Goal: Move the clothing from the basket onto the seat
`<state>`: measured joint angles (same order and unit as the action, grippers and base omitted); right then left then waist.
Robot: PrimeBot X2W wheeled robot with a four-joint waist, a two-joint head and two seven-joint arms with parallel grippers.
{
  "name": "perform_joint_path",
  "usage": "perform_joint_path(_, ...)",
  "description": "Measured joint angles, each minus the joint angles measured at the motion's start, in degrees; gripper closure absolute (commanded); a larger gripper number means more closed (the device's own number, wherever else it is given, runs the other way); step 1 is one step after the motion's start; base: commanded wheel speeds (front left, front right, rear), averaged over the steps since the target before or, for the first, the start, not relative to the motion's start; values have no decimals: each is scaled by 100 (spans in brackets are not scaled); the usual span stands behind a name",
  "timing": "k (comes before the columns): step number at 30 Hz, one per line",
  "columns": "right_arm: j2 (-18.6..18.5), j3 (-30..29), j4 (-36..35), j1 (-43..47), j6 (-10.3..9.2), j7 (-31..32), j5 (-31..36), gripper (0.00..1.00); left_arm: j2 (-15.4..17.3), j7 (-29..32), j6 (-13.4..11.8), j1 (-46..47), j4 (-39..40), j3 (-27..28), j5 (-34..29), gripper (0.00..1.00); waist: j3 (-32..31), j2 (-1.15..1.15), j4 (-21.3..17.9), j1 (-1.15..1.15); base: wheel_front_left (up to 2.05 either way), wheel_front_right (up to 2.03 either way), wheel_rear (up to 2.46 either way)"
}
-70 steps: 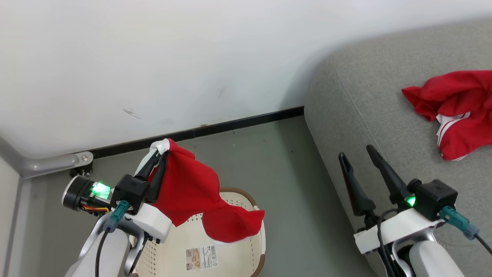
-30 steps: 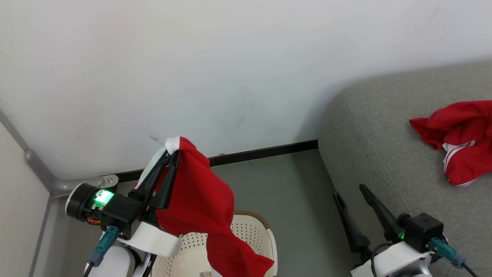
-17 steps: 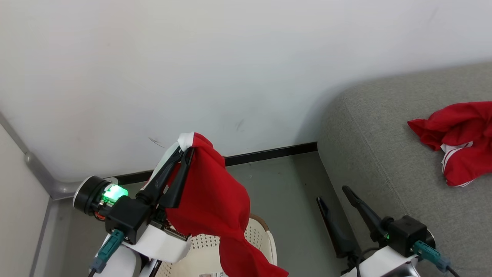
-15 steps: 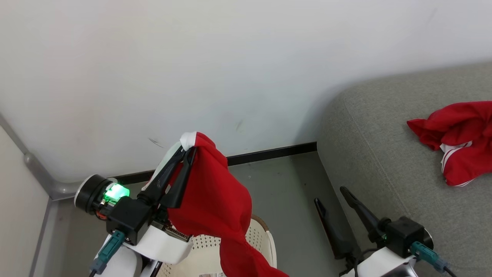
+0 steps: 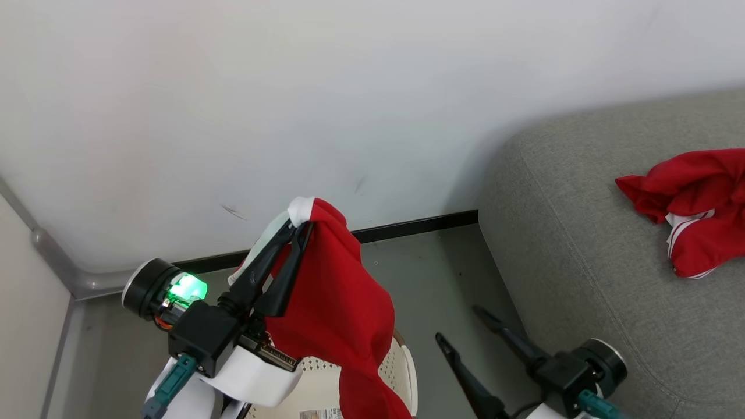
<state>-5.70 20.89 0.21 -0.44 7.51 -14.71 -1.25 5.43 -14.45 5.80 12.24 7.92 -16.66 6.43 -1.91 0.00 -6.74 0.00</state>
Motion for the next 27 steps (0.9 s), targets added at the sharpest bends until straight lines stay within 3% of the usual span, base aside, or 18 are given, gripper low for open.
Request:
perform_joint_path(9,-116,589,-113,-204,1,0,194,0,-2,0,48,3,0,-156,-21,100,33,0,-11,0,0,0,0)
perform_joint_path(27,-166,1143,124,-602,1,0,254,0,-16,-1,144,87,140,-784,-42,100,54,0,81,0,0,0,0)
